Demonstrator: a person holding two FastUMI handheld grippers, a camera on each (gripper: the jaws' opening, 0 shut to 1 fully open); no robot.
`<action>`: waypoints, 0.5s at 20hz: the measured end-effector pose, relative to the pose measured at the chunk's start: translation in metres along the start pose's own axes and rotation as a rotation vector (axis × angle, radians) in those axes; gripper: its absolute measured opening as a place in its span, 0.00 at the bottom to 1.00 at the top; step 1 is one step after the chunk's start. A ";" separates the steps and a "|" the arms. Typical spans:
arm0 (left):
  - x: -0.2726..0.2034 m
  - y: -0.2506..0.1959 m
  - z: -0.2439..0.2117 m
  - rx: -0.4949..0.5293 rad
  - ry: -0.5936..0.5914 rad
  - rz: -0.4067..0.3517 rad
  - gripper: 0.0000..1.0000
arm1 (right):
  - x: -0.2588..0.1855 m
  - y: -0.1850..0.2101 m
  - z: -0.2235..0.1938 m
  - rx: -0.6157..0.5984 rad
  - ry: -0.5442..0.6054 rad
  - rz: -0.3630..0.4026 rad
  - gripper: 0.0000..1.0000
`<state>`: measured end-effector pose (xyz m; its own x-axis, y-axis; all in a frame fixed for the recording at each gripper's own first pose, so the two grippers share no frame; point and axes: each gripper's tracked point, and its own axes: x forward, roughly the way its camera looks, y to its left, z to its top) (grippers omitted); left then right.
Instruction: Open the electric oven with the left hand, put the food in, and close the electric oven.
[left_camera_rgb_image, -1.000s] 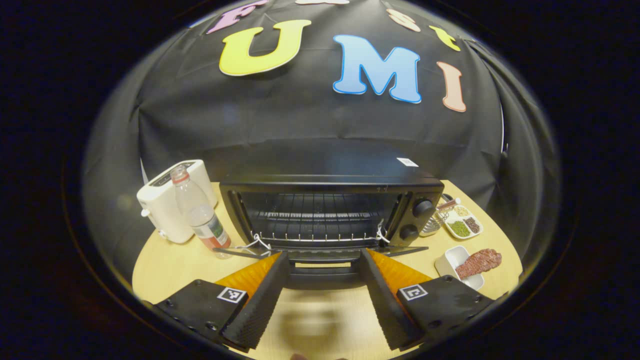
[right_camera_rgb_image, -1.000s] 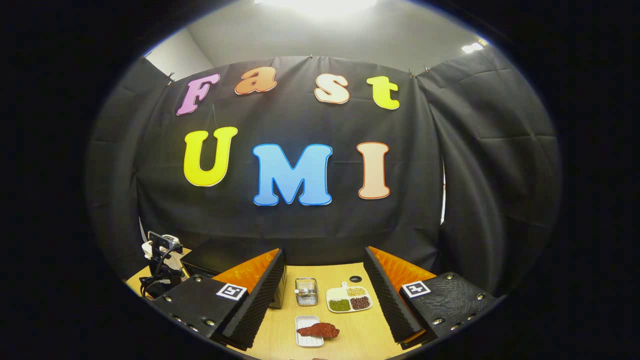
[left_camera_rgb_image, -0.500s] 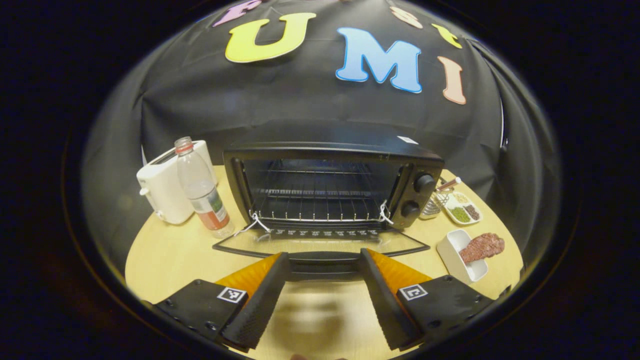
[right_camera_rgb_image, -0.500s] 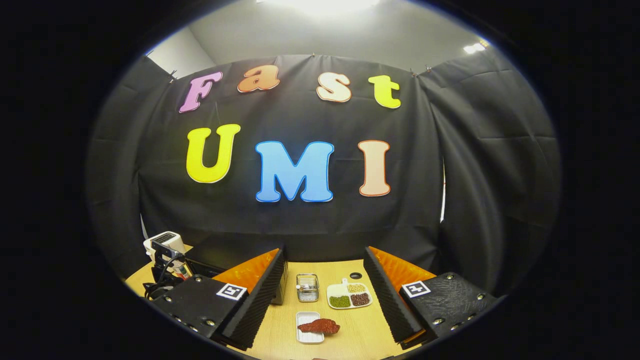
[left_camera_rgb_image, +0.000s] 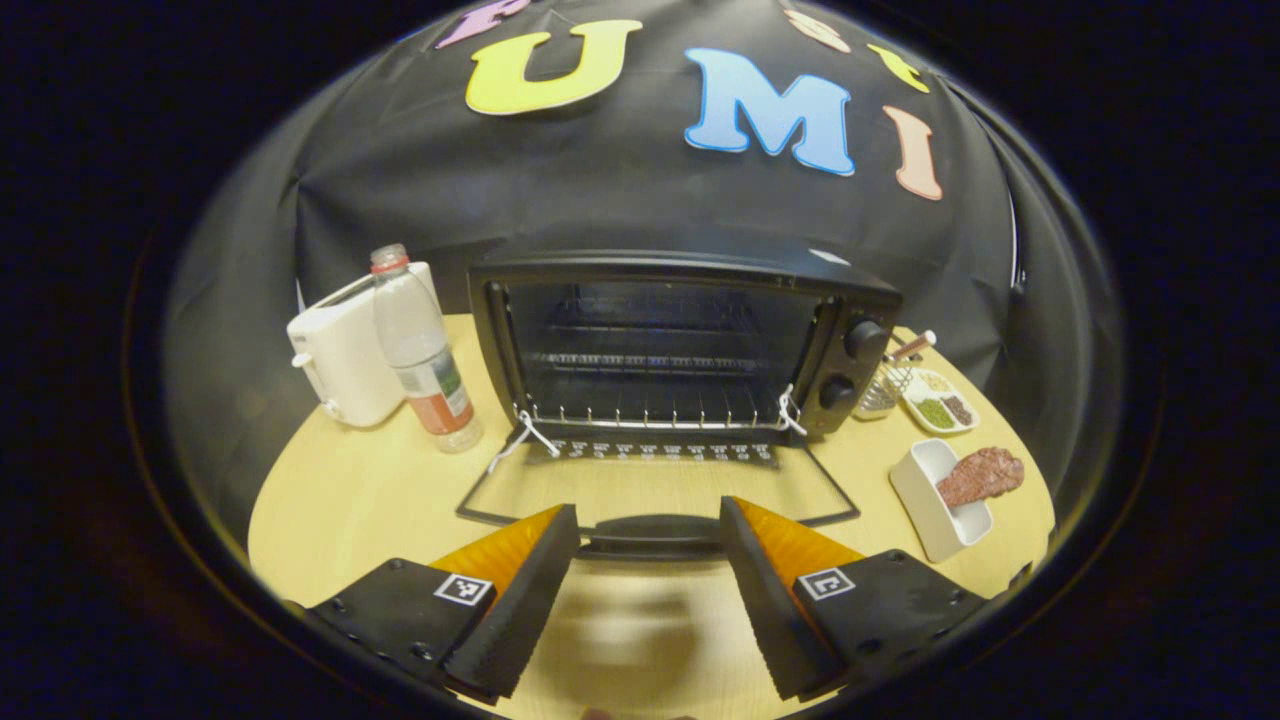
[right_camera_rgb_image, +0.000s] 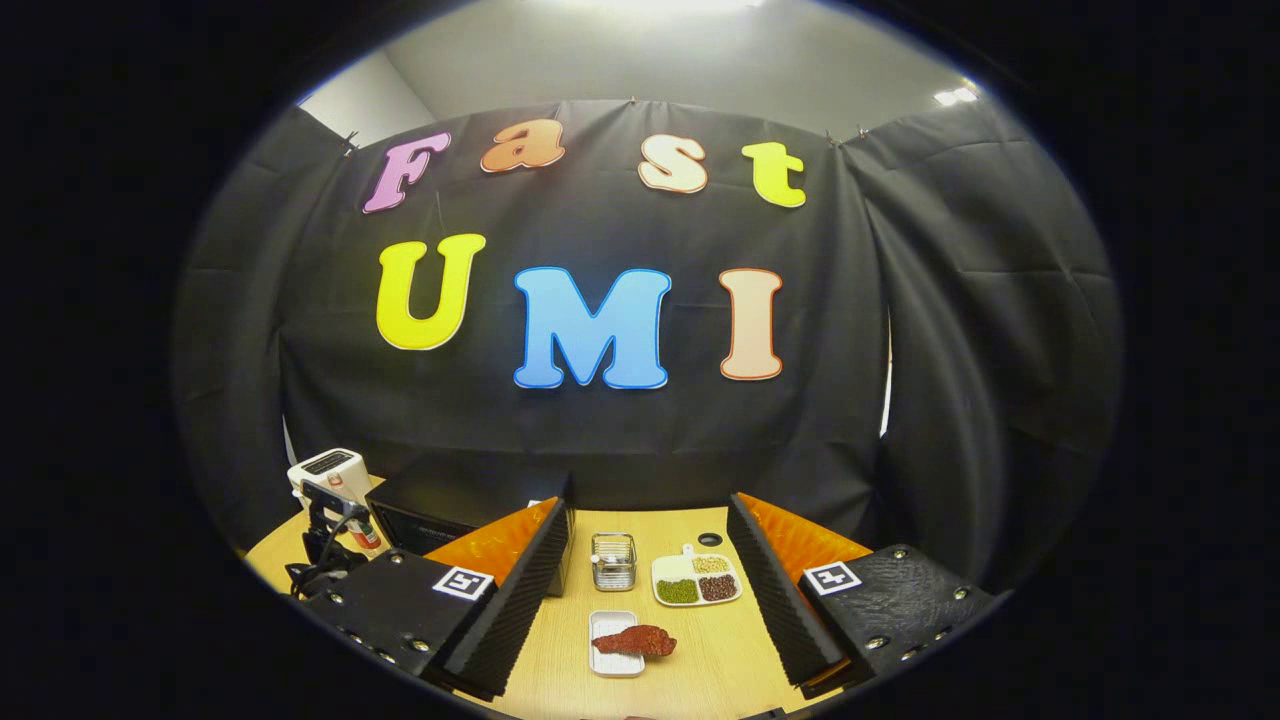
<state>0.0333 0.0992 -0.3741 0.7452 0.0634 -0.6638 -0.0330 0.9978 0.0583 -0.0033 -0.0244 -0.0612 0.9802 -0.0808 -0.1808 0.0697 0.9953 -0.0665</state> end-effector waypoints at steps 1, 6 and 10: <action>-0.009 0.000 0.015 -0.007 -0.034 0.004 0.99 | 0.002 -0.003 -0.004 0.010 0.007 0.002 0.97; -0.069 -0.012 0.106 -0.022 -0.252 -0.008 0.95 | 0.019 -0.018 -0.038 0.118 0.081 0.057 0.97; -0.133 -0.028 0.171 -0.033 -0.425 -0.021 0.99 | 0.037 -0.034 -0.083 0.229 0.176 0.107 0.97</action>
<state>0.0486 0.0592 -0.1598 0.9541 0.0358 -0.2975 -0.0314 0.9993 0.0193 0.0156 -0.0656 -0.1470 0.9383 0.0372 -0.3437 0.0276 0.9830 0.1817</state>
